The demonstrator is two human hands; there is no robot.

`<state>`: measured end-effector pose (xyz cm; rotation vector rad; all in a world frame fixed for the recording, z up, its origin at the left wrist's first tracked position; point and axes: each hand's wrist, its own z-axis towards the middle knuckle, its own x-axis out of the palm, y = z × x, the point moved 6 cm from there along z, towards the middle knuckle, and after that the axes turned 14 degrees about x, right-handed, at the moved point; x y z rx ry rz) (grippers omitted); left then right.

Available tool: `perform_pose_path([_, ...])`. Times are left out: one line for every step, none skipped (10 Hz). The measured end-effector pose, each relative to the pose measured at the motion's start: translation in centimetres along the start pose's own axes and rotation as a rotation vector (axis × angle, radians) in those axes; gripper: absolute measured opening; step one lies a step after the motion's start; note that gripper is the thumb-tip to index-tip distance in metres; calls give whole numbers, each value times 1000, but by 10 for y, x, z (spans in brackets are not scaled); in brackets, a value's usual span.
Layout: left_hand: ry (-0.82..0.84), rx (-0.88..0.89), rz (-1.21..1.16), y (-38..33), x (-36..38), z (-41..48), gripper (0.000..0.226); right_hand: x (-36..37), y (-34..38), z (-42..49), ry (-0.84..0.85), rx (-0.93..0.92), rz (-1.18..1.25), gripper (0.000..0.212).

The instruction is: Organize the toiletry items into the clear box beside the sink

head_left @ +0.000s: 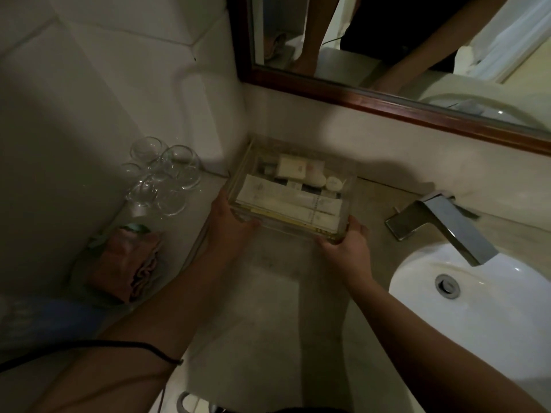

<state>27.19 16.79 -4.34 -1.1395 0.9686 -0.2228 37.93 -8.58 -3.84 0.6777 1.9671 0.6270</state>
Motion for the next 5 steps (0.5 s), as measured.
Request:
perform_pose_path([-24, -16, 56, -4, 1, 7, 96, -1, 0, 5, -39, 28, -19, 71])
perform_pose_path([-43, -47, 134, -8, 2, 11, 95, 0, 0, 12, -47, 56, -56, 70])
perform_pose_path([-57, -69, 184, -9, 4, 16, 94, -2, 4, 14, -25, 25, -80, 64])
perform_pose_path([-35, -115, 221, -19, 5, 20, 91, -2, 8, 15, 0, 9, -63, 58])
perform_pose_path([-5, -130, 196, -15, 4, 22, 90, 0, 5, 18, 10, 36, -52, 55])
